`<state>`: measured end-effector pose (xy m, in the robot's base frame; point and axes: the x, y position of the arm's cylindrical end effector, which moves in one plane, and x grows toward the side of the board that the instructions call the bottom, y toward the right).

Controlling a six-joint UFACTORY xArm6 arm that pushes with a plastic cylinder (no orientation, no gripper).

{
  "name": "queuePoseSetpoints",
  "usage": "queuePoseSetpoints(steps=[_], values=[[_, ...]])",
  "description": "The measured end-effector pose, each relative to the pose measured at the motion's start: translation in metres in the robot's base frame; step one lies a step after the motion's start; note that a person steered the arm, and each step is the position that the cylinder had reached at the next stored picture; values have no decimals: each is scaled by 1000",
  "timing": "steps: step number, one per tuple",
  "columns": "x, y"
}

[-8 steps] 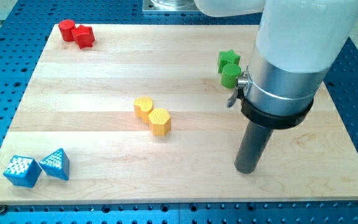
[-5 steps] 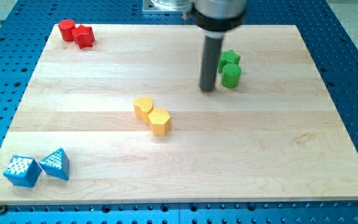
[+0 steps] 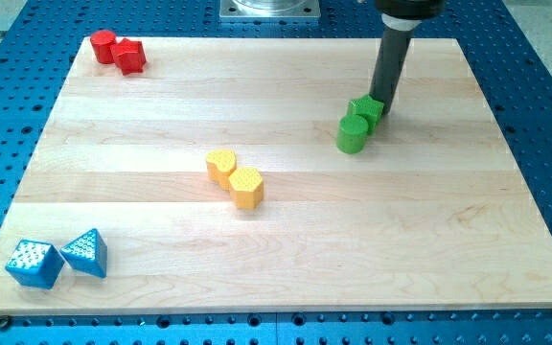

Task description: Place the green blocks to the right center of the board

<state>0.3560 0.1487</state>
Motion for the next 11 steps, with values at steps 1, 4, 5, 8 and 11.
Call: queuePoseSetpoints(steps=[1,4,5,8,11], values=[[-45,-36],[3,-61],[15,-4],[23,-175],[54,-64]])
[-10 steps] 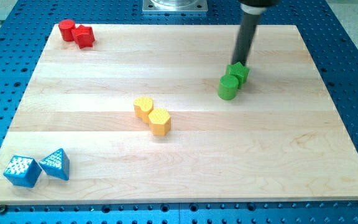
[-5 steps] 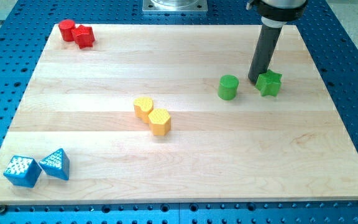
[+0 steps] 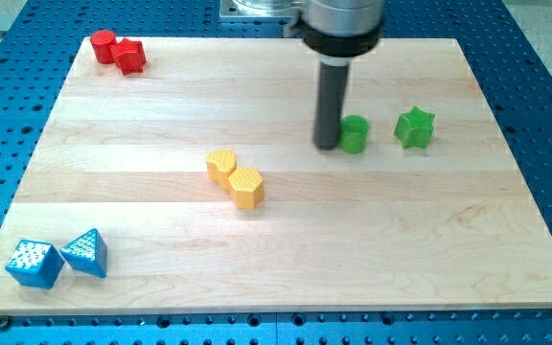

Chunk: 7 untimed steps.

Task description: Place the green blocks to the right center of the board

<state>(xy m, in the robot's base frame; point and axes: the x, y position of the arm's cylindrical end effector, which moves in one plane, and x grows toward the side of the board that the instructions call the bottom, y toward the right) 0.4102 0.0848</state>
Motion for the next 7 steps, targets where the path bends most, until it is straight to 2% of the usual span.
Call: queuePoseSetpoints(steps=[1,2,5,7], values=[[-4,30],[-26,-22],[-92,-384],[-120,-389]])
